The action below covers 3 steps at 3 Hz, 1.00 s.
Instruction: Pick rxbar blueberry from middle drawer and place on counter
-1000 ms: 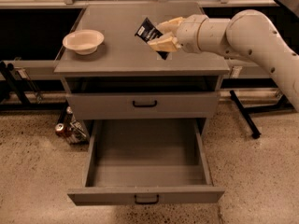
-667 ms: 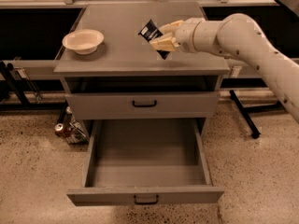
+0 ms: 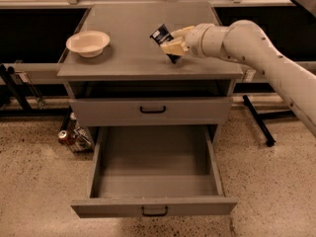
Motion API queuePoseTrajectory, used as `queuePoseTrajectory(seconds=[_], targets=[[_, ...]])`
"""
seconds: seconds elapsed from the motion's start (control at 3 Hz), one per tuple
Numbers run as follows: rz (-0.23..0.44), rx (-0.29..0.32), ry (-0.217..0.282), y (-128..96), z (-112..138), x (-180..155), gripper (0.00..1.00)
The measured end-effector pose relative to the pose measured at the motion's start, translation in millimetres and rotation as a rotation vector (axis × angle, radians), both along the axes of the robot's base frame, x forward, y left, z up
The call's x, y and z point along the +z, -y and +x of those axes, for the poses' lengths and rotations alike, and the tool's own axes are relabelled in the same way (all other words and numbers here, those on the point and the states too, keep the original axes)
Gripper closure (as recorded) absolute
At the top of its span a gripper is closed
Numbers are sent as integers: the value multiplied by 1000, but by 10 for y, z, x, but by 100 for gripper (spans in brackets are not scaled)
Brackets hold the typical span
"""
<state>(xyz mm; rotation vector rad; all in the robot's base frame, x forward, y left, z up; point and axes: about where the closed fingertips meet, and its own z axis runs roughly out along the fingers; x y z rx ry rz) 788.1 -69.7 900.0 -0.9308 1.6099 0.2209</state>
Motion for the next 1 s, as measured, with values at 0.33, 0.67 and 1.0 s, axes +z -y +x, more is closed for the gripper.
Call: queuePoseTrajectory(seconds=[0.33,0.67,1.0], targets=[[9,-14,-1,28,48,-21,28],[14,-16,2,36,56,-22,0],[26,-20,11,53,71,-25,0]])
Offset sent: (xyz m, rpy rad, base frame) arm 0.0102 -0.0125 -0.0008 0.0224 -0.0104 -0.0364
